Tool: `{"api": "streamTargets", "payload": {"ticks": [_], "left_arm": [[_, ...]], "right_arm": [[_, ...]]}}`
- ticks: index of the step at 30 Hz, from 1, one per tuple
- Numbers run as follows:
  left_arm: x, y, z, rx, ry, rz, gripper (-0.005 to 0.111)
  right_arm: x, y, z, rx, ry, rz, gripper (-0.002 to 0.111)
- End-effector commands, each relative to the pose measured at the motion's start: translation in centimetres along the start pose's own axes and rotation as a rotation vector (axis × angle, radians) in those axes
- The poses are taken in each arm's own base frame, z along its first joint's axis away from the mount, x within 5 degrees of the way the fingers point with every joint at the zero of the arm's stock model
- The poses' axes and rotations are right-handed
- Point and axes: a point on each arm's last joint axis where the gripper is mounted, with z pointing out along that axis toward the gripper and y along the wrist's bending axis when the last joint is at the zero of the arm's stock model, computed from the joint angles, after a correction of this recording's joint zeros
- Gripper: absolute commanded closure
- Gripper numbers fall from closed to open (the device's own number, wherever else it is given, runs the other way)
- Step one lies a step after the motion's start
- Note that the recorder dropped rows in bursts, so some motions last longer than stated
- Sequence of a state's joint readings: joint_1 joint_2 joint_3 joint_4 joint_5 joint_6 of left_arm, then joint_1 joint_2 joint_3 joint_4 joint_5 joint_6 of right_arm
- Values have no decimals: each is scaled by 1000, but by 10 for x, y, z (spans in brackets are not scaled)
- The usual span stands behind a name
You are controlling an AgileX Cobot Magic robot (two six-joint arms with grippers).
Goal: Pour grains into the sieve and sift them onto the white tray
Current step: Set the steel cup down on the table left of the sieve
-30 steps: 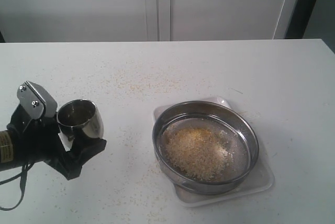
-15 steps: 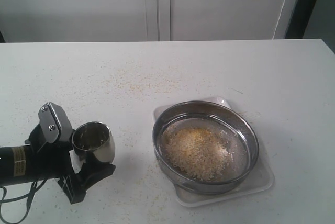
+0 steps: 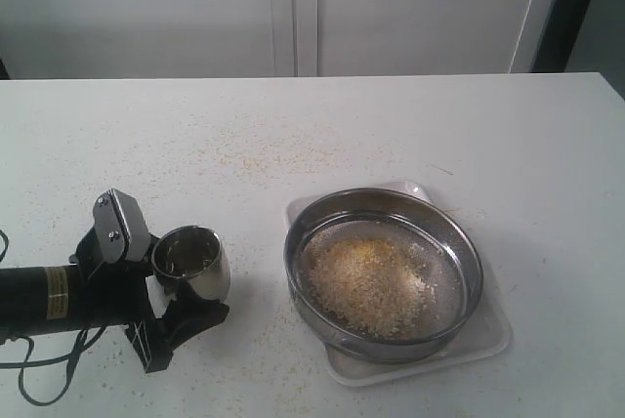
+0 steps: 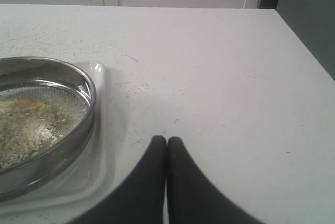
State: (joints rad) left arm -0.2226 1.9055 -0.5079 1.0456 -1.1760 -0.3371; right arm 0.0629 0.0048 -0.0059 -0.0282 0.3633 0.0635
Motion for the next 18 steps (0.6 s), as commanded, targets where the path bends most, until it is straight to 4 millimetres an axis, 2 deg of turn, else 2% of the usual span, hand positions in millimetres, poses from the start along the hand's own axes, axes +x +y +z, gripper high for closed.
{"api": "streamTargets", "payload": {"ticks": [1,10,12,14,18], "left_arm": [[-3,2,2,8,-21,14,107],[2,3,2,-2,33,14,107],[2,3,2,-3,35,14,104],[2,3,2,-3,35,14,89],[2,3,2,-3,35,14,40]], "right_arm": [[0,0,0,2,-13,0,108],[0,0,0,2,-13,0,108],[0,0,0,2,-13,0,108],[0,0,0,2,-13,0,108],[0,0,0,2,-13,0,108]]}}
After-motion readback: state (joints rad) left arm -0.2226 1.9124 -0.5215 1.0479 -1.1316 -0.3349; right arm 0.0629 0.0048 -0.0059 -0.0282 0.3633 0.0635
